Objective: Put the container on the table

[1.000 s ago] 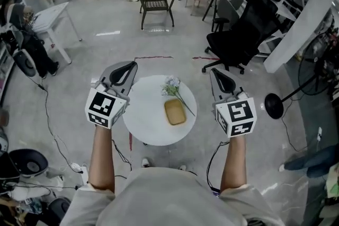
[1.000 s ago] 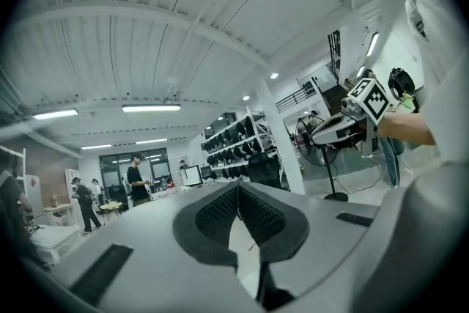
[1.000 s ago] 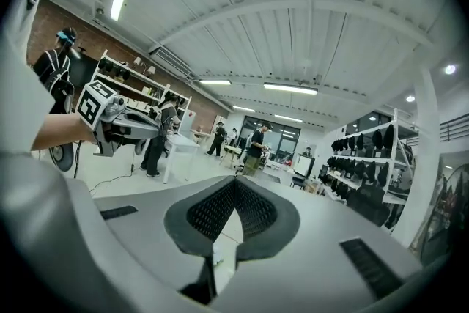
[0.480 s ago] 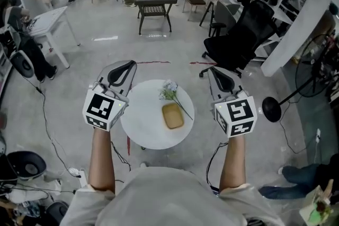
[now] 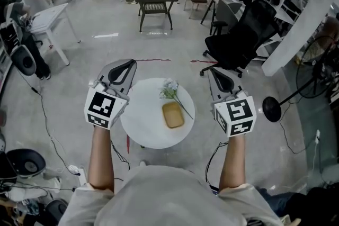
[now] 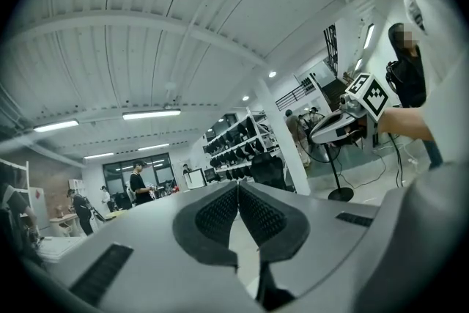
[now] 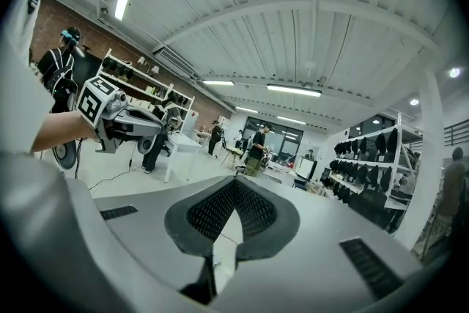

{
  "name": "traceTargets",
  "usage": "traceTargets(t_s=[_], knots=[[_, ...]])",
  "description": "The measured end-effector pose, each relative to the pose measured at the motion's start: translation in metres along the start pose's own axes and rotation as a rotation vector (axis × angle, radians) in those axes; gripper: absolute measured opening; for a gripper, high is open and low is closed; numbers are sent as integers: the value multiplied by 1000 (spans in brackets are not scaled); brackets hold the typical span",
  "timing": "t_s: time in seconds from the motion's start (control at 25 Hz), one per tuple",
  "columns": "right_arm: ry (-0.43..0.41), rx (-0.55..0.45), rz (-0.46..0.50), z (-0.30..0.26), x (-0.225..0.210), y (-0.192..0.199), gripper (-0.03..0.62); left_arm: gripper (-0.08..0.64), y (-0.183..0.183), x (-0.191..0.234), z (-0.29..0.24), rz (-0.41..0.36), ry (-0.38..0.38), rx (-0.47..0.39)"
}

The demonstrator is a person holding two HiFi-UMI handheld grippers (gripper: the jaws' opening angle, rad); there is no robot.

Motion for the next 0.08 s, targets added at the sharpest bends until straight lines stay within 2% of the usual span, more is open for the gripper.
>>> traceTargets(t_s=[0.08], knots=[[-2,4,1,-3,1,0,12,22,2,1,-2,0,2,1]])
Point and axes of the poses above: the fingertips, and each gripper's own axes: z backward along the fingers, x to its left, y out of its underside, the point moved 8 cm from there along z, backward along the fingers, and after that the axes turned 12 degrees about x, right-handed, at the moved point
